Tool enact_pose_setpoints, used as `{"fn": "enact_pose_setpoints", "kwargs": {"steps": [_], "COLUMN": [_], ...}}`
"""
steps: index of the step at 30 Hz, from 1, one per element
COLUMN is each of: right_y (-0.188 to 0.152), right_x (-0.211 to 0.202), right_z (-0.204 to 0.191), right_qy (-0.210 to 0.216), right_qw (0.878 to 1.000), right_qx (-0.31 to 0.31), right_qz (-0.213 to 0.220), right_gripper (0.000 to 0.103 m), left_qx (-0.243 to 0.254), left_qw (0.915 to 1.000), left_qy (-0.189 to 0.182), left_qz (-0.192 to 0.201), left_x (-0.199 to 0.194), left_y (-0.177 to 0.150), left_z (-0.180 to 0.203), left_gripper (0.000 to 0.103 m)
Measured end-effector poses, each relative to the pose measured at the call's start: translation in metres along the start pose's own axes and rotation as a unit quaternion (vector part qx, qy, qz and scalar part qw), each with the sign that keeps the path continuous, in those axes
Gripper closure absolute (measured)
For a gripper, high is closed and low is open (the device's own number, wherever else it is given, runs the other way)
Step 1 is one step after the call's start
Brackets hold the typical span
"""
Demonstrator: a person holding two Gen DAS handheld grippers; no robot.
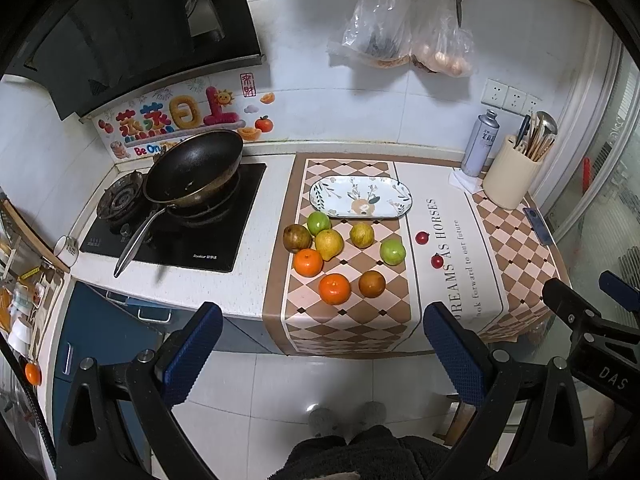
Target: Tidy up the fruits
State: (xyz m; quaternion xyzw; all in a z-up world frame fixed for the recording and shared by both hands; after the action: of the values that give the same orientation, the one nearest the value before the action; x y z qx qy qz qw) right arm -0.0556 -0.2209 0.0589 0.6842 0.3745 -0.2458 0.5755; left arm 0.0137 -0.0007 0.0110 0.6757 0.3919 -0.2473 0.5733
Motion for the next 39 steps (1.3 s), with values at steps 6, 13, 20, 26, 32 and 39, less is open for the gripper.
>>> {"fn": "enact_pose_setpoints", "kwargs": {"steps": [6, 13, 20, 26, 32, 39], "right_y": [0.004, 0.002, -0.012, -0.015, 0.001, 0.022], "right_x": [0.004, 0.021, 0.089, 0.169, 0.256, 0.359], "right_z": [-0.002, -0.003, -0.003, 0.012, 0.038, 0.064], "right_qy": [-0.003, 0.01, 0.044, 0.065, 0.067, 0.078], "right_qw": [1.0, 0.999, 0.997, 0.991, 0.986, 0.974], "right_qx": [0.004, 0.02, 0.059, 0.097, 0.104, 0.078], "right_qz": [0.002, 0.035, 0.001, -0.059, -0.115, -0.2], "right_gripper": [0.0, 0.0, 0.0, 0.0, 0.0, 0.006], "left_qx": [0.003, -0.007, -0.018, -0.013, -0.015, 0.004], "left_qw": [1.0, 0.9995, 0.9957, 0.9958, 0.9913, 0.9721], "left_qy": [-0.005, 0.013, 0.072, 0.09, 0.081, 0.039], "left_qz": [0.0, 0.028, 0.056, -0.01, -0.102, -0.231], "left_x": [0.005, 0.016, 0.075, 0.149, 0.233, 0.342], "left_y": [0.004, 0.007, 0.021, 0.025, 0.029, 0.032], "left_z": [0.0, -0.007, -0.029, -0.037, -0.029, 0.012], "left_gripper": [0.0, 0.0, 0.0, 0.0, 0.0, 0.012]}}
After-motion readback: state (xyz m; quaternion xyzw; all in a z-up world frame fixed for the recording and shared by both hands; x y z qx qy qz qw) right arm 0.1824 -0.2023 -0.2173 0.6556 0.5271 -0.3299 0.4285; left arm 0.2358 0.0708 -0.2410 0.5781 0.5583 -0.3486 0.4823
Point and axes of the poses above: each gripper's, at about its wrist camera, not at the fingertips, and x roughly the way its jaws point, z to its right, y to its top, the point moved 1 cm from there along x, roughly the way its jaws point, and after that the axes turned 14 degrees about y, right-handed, at the moved point
